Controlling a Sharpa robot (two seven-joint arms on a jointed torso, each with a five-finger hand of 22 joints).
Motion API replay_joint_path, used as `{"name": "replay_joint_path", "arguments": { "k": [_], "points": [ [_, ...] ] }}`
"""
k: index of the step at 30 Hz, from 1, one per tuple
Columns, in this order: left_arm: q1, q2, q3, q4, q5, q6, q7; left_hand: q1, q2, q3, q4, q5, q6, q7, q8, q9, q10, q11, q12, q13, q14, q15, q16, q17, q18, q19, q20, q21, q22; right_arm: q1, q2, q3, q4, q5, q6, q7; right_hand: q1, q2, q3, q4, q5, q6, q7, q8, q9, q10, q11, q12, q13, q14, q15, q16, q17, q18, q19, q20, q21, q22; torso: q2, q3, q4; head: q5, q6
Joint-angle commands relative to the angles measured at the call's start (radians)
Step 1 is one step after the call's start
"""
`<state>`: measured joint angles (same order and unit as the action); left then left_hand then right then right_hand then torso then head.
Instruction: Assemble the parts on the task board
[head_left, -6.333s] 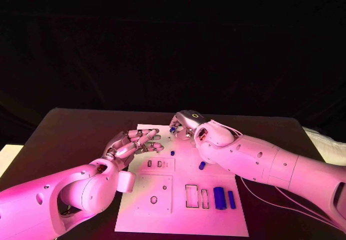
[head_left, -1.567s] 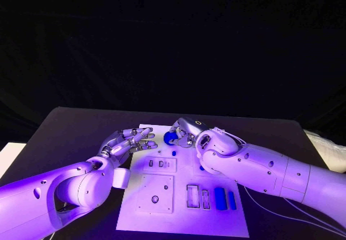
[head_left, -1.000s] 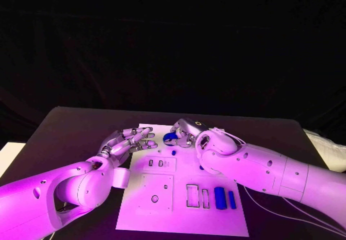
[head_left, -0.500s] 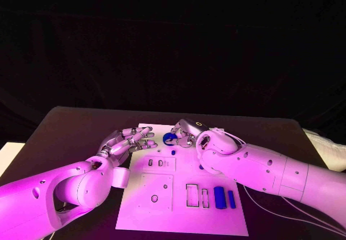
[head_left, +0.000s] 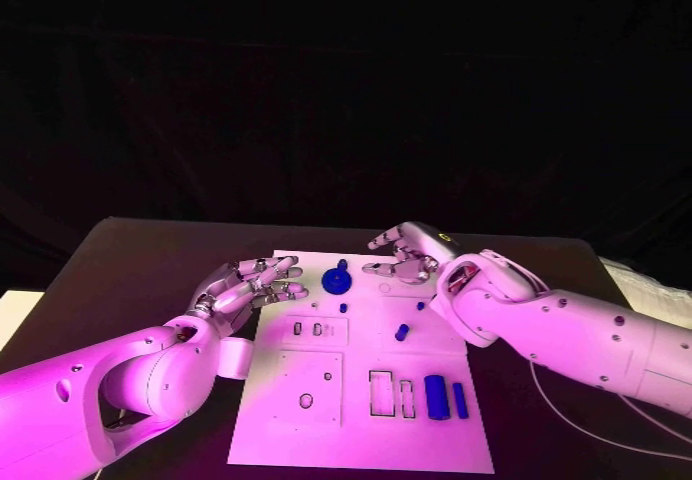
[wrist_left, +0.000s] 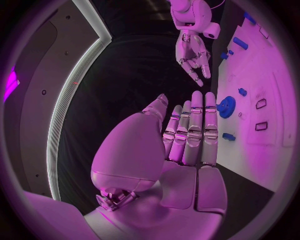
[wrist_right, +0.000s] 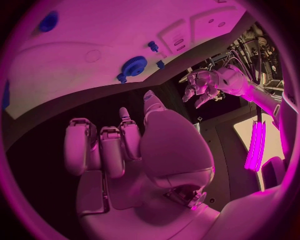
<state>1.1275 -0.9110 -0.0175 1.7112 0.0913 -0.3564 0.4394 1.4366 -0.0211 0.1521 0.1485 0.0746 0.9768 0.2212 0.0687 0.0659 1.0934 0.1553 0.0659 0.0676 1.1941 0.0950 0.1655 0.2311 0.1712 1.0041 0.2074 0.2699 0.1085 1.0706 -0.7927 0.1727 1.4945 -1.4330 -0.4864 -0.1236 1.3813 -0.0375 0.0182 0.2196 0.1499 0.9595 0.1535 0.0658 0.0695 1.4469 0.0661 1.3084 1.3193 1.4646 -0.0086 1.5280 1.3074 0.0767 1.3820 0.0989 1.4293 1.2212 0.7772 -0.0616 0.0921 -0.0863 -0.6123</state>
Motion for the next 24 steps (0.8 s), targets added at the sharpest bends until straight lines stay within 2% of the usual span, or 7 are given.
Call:
{"name": "replay_joint_path", "arguments": {
  "k": [1, 8, 15, 17, 19, 21, 24],
  "points": [
    [0.001, -0.001, 0.001, 0.001, 0.004, 0.032, 0.014, 0.003, -0.001, 0.008, 0.000, -0.004, -0.001, 0.003, -0.004, -0.001, -0.002, 0.005, -0.003, -0.001, -0.002, 0.005, -0.005, 0.001, 0.011, 0.005, 0.000, -0.003, -0.001, 0.000, -0.056, 0.005, 0.011, 0.205, 0.057, 0.175, 0.064, 0.019, 0.018, -0.037, -0.015, 0.019, -0.001, 0.008, 0.002, -0.013, -0.003, -0.021, 0.047, 0.087, -0.001, 0.003, 0.177, -0.004, -0.007, 0.000, -0.004, -0.001, -0.003, 0.0047, -0.0161, 0.001, 0.000],
    [0.001, -0.004, 0.001, 0.000, 0.004, 0.042, 0.020, 0.005, 0.000, 0.012, -0.002, -0.004, 0.000, 0.001, -0.003, -0.001, -0.001, 0.004, -0.002, -0.001, -0.002, 0.005, -0.006, 0.003, 0.011, 0.004, 0.000, -0.003, -0.001, -0.019, -0.155, 0.010, -0.003, 0.259, 0.089, 0.253, 0.107, -0.008, 0.019, -0.085, -0.005, 0.021, 0.000, -0.001, -0.003, -0.032, -0.003, -0.055, 0.024, 0.087, -0.002, 0.003, 0.178, -0.002, -0.015, -0.002, -0.010, -0.013, 0.000, 0.0177, -0.0345, -0.008, 0.001],
    [0.001, -0.003, 0.000, -0.008, 0.004, 0.045, 0.020, 0.006, 0.000, 0.014, -0.003, -0.004, 0.001, 0.000, -0.002, -0.001, 0.000, 0.003, -0.002, -0.001, -0.002, 0.004, -0.007, 0.004, 0.011, 0.004, 0.000, -0.003, -0.002, -0.050, -0.184, 0.010, -0.049, 0.253, 0.078, 0.271, 0.103, -0.015, 0.014, -0.090, 0.004, -0.001, 0.004, -0.006, -0.005, -0.041, 0.000, -0.072, 0.012, 0.088, 0.001, 0.004, 0.182, -0.001, -0.016, 0.000, -0.012, -0.015, 0.000, 0.0250, -0.0447, -0.015, 0.003],
    [0.001, -0.002, 0.000, -0.009, 0.004, 0.046, 0.020, 0.006, 0.000, 0.014, -0.003, -0.004, 0.001, 0.000, -0.002, -0.001, 0.000, 0.003, -0.002, -0.001, -0.002, 0.004, -0.007, 0.004, 0.011, 0.004, 0.000, -0.003, -0.002, -0.057, -0.183, 0.010, -0.070, 0.248, 0.076, 0.273, 0.103, -0.015, 0.014, -0.090, 0.007, -0.001, 0.003, -0.005, -0.005, -0.040, 0.000, -0.072, 0.012, 0.088, 0.001, 0.005, 0.184, -0.002, -0.016, 0.000, -0.011, -0.014, 0.000, 0.0277, -0.0480, -0.012, 0.004],
    [0.000, -0.001, 0.000, -0.011, 0.004, 0.046, 0.019, 0.006, 0.000, 0.014, -0.003, -0.004, 0.001, 0.000, -0.002, -0.001, 0.000, 0.003, -0.002, -0.001, -0.002, 0.004, -0.007, 0.004, 0.011, 0.004, 0.000, -0.003, -0.002, -0.063, -0.180, 0.010, -0.088, 0.244, 0.074, 0.274, 0.104, -0.015, 0.014, -0.091, 0.009, 0.000, 0.003, -0.003, -0.004, -0.039, 0.000, -0.070, 0.013, 0.089, 0.001, 0.005, 0.185, -0.002, -0.015, 0.000, -0.011, -0.013, 0.000, 0.0269, -0.0465, -0.013, 0.003],
    [0.000, 0.000, 0.000, -0.012, 0.004, 0.047, 0.019, 0.006, 0.000, 0.014, -0.003, -0.004, 0.001, 0.000, -0.002, -0.001, 0.000, 0.003, -0.002, -0.001, -0.002, 0.004, -0.007, 0.004, 0.011, 0.004, 0.000, -0.003, -0.002, -0.068, -0.174, 0.010, -0.104, 0.241, 0.073, 0.274, 0.104, -0.014, 0.014, -0.092, 0.011, 0.002, 0.003, -0.002, -0.004, -0.038, 0.000, -0.069, 0.014, 0.089, 0.001, 0.006, 0.185, -0.002, -0.015, 0.001, -0.011, -0.012, 0.001, 0.0297, -0.0465, -0.014, 0.003],
    [0.000, 0.002, 0.000, -0.014, 0.004, 0.048, 0.019, 0.006, 0.001, 0.015, -0.004, -0.004, 0.001, -0.001, -0.002, 0.000, 0.001, 0.003, -0.001, 0.000, -0.002, 0.004, -0.008, 0.004, 0.011, 0.004, 0.000, -0.003, -0.002, -0.075, -0.161, 0.010, -0.132, 0.242, 0.067, 0.270, 0.103, -0.009, 0.016, -0.092, 0.010, 0.007, 0.002, 0.000, -0.003, -0.038, -0.001, -0.070, 0.013, 0.089, 0.001, 0.005, 0.185, -0.002, -0.014, 0.001, -0.010, -0.012, -0.001, 0.0269, -0.0441, -0.016, 0.002]
  ]
}}
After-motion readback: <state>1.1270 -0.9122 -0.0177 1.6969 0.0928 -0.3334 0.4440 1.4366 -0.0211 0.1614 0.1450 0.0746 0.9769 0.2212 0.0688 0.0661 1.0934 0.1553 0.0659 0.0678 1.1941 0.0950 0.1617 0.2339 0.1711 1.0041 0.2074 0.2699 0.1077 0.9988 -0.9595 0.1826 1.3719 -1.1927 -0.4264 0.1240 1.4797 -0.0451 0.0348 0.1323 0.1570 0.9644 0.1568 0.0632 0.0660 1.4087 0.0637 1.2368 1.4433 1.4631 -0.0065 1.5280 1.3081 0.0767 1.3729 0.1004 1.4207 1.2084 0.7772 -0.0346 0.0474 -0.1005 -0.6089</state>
